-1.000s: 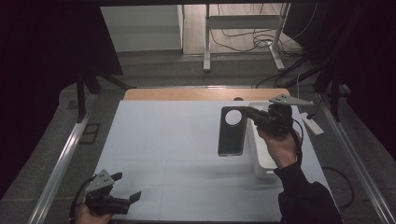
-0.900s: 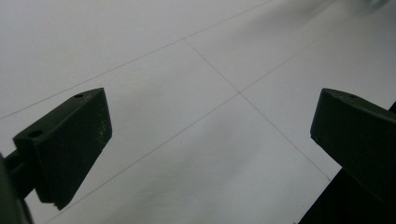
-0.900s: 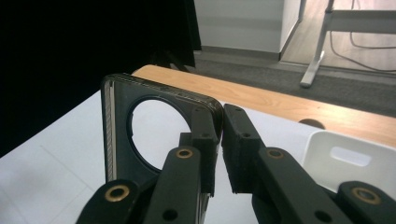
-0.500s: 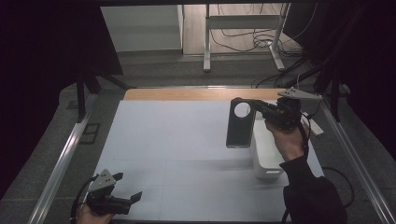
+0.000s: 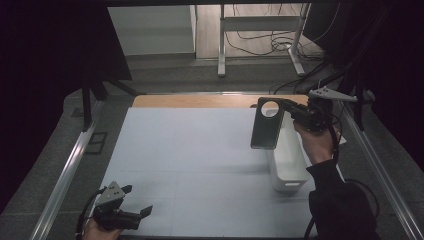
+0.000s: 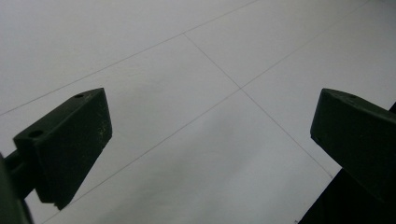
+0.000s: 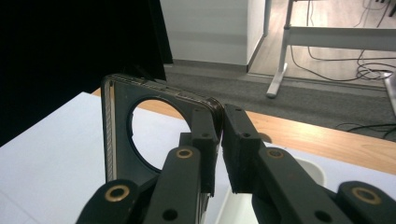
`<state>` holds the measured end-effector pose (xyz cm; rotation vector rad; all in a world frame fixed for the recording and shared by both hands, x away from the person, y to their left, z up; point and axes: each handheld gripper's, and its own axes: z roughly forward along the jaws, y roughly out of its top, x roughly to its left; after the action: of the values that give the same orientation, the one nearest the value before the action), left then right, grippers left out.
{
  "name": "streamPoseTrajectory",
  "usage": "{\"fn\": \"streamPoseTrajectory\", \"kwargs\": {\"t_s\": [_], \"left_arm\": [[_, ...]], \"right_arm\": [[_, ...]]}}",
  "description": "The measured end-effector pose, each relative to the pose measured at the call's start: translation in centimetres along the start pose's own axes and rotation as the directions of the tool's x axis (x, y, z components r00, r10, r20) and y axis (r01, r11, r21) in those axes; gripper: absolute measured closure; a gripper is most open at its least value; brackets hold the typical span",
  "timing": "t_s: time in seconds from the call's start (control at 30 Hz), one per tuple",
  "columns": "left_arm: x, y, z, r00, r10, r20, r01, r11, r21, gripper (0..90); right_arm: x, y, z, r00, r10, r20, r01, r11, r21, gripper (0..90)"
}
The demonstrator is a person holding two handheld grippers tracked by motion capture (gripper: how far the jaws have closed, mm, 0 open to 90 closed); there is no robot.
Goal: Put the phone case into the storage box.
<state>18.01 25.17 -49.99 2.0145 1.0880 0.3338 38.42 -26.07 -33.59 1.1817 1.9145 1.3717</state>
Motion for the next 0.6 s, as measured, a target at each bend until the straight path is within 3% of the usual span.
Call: {"fn": "streamPoseTrajectory", "kwargs": {"t_s": [0.6], "left_arm": [[-0.1, 0.0, 0.1, 1.0000, 0.006, -0.001, -0.006, 0.9999, 0.009, 0.0]], "right_arm": [[-3.7, 1.5, 0.1, 0.9987, -0.005, 0.050, 0.007, 0.999, -0.037, 83.4]]}}
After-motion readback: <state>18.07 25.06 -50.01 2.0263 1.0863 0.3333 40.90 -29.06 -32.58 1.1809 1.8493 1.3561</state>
